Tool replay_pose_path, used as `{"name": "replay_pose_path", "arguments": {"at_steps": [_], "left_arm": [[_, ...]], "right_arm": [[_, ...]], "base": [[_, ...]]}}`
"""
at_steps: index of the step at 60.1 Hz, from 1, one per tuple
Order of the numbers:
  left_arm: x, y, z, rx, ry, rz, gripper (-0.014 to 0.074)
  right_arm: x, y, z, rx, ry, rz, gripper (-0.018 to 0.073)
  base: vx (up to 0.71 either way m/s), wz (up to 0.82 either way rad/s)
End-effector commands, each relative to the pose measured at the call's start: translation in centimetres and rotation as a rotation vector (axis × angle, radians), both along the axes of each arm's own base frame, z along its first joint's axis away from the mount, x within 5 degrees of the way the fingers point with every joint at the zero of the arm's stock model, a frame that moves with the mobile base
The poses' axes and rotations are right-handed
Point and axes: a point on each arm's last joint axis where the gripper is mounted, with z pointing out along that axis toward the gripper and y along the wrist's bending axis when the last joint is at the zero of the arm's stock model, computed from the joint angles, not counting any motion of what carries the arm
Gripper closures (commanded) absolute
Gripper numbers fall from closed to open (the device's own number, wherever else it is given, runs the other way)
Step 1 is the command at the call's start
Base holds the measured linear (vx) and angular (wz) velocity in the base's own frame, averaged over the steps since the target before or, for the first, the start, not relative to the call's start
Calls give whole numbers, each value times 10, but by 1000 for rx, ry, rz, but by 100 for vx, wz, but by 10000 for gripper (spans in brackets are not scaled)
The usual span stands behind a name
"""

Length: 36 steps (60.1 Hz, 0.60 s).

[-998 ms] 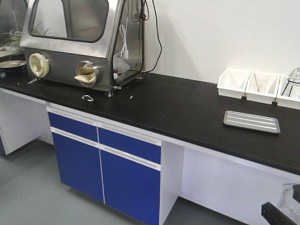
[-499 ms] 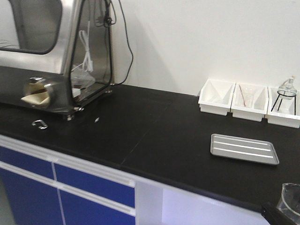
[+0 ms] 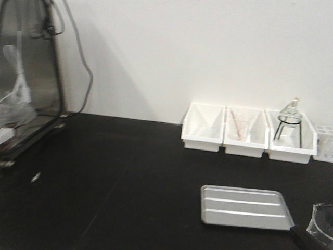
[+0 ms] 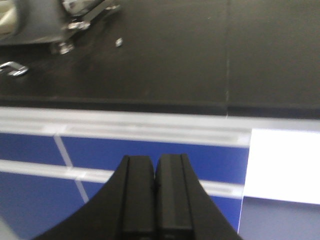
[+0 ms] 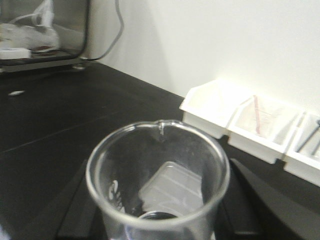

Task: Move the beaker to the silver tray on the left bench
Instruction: 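Drive the base to the bench with the silver tray, holding the beaker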

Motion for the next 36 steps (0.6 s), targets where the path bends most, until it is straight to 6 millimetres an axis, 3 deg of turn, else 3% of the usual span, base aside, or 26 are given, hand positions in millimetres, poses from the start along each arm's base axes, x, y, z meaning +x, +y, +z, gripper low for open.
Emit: {"name": "replay_pose_path", "arguments": {"at_steps": [1, 36], "left_arm": [[2, -1, 0, -5, -62, -9, 595], [2, -1, 0, -5, -62, -9, 595]], "right_arm": [[1, 2, 12, 27, -39, 19, 571], [1, 1, 11, 27, -38, 17, 571]], "base": [[41, -42], [27, -46]]}}
